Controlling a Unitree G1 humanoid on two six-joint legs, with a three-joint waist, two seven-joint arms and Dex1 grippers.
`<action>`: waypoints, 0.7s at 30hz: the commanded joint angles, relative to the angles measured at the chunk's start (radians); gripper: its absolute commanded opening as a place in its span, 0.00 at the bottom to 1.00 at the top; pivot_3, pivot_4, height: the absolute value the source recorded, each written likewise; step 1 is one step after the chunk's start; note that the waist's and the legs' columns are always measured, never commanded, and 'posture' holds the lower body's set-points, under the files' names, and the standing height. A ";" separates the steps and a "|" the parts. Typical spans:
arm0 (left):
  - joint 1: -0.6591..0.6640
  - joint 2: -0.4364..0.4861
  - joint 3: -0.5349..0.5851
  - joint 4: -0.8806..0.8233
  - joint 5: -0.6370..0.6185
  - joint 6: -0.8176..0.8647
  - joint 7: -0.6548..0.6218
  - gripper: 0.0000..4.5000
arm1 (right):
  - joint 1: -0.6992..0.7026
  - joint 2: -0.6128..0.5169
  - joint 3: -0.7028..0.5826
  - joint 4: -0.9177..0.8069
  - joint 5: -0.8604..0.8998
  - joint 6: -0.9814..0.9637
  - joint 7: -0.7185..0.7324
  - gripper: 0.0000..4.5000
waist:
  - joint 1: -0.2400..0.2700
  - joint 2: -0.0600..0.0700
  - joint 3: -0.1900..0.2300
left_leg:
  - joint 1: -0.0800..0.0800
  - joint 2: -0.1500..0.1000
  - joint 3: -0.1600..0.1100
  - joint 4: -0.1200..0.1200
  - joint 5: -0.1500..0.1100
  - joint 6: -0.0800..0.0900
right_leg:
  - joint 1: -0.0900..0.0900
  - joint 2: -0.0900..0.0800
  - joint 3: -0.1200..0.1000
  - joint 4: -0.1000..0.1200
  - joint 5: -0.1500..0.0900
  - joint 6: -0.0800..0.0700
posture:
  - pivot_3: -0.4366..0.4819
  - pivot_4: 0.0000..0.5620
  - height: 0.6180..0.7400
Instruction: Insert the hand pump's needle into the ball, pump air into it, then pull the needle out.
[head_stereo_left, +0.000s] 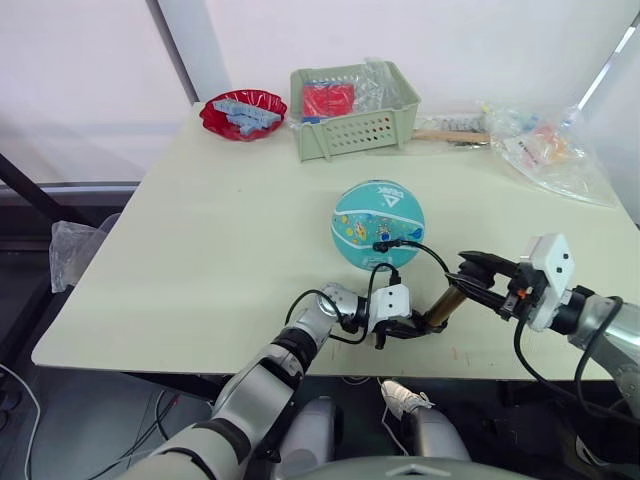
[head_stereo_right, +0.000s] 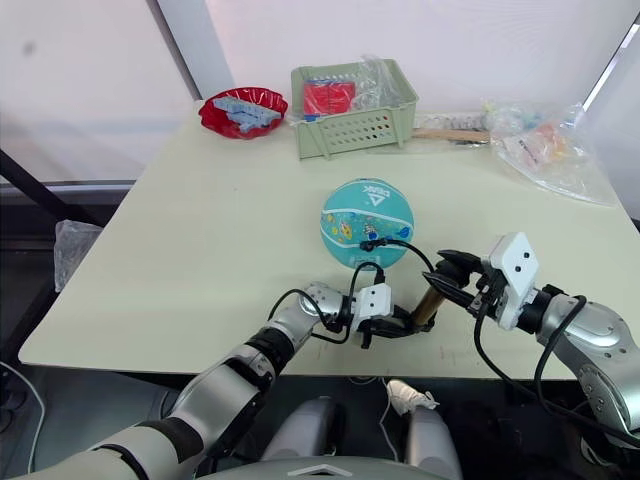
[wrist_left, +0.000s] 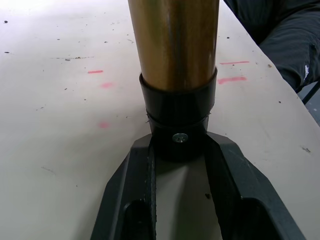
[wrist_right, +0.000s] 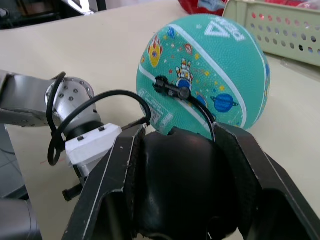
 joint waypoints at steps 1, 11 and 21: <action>0.036 0.029 -0.027 0.075 0.064 0.040 -0.002 0.23 | 0.005 -0.006 -0.028 -0.016 0.024 0.037 0.006 0.41 | 0.000 0.000 0.000 | 0.000 0.000 0.000 0.000 0.000 0.000 | 0.000 0.000 0.000 0.000 0.000 0.000 | 0.48 0.27 0.97; 0.039 0.024 -0.023 0.075 0.068 0.038 -0.010 0.23 | -0.098 -0.085 -0.279 -0.068 0.286 0.180 -0.003 0.41 | 0.002 0.006 0.006 | -0.003 -0.001 0.000 0.000 0.000 0.000 | -0.001 -0.001 0.000 0.000 0.000 0.000 | 0.48 0.27 0.97; 0.038 0.025 -0.022 0.077 0.071 0.035 -0.011 0.23 | -0.193 -0.222 -0.473 -0.036 0.494 0.297 -0.019 0.41 | 0.002 0.009 0.009 | -0.004 -0.001 0.000 0.000 0.000 0.000 | -0.002 -0.002 -0.001 -0.001 0.000 0.000 | 0.48 0.27 0.97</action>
